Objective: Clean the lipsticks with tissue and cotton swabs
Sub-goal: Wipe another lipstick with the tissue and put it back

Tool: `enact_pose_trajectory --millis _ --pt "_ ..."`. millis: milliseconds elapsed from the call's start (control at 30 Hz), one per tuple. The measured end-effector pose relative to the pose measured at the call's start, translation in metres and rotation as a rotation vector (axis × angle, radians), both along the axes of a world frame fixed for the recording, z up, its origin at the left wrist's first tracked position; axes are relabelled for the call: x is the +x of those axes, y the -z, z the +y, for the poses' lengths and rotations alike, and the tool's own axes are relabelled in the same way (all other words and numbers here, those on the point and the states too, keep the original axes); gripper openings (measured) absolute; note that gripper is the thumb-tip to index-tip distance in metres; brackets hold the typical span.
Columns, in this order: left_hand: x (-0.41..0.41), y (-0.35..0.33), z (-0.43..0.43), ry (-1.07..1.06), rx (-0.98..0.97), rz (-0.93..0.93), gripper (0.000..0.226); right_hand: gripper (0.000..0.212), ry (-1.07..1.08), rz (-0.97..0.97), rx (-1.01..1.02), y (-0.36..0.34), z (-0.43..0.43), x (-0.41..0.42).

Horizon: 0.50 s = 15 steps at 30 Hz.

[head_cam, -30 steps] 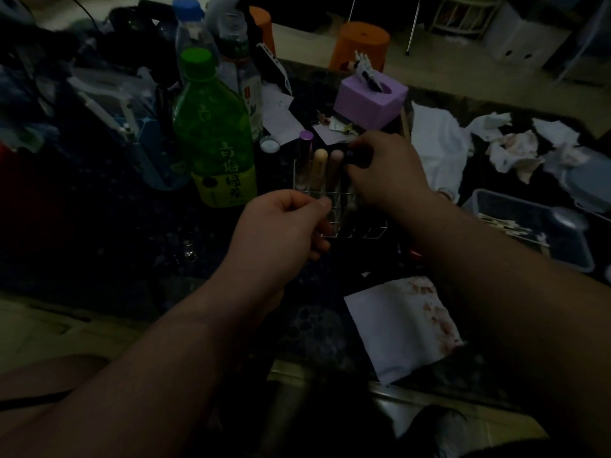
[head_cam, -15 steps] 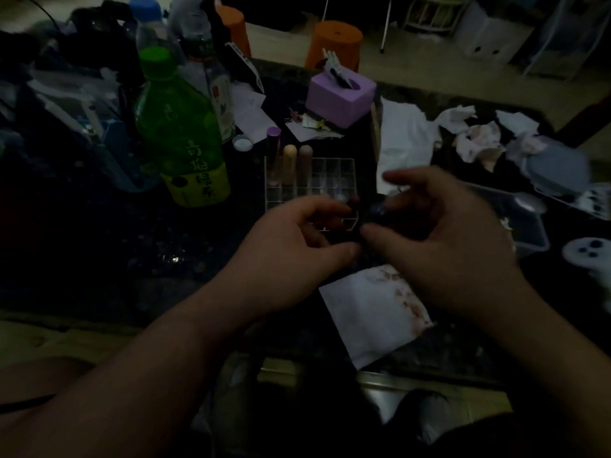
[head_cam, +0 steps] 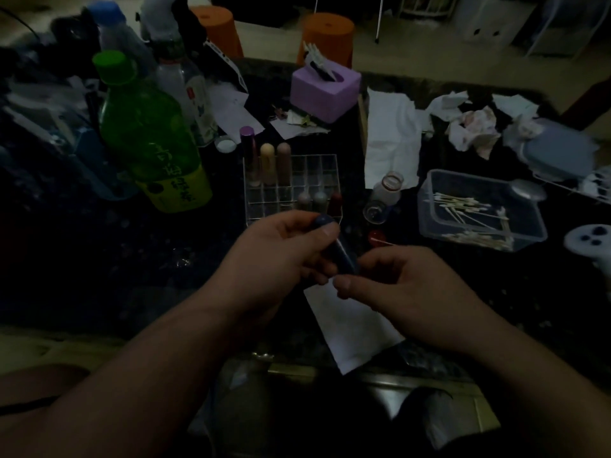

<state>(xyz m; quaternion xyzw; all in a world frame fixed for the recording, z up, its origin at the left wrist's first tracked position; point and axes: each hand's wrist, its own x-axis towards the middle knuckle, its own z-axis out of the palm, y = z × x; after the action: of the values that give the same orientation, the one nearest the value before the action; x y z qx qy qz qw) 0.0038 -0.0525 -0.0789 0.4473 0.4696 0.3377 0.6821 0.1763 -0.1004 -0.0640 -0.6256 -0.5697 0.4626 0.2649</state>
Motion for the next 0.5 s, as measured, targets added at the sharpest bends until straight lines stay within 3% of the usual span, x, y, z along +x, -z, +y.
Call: enact_pose_trajectory --millis 100,300,500 --pt "0.007 0.004 0.002 0.015 -0.060 -0.024 0.015 0.029 -0.043 0.094 -0.093 -0.005 0.009 0.001" --pt "0.007 0.011 0.013 -0.127 -0.091 -0.037 0.016 0.045 -0.092 0.043 -0.176 -0.003 0.017 0.005" --pt "-0.011 0.012 0.035 -0.296 -0.113 -0.097 0.032 0.038 -0.102 0.104 -0.179 0.001 0.017 0.012"
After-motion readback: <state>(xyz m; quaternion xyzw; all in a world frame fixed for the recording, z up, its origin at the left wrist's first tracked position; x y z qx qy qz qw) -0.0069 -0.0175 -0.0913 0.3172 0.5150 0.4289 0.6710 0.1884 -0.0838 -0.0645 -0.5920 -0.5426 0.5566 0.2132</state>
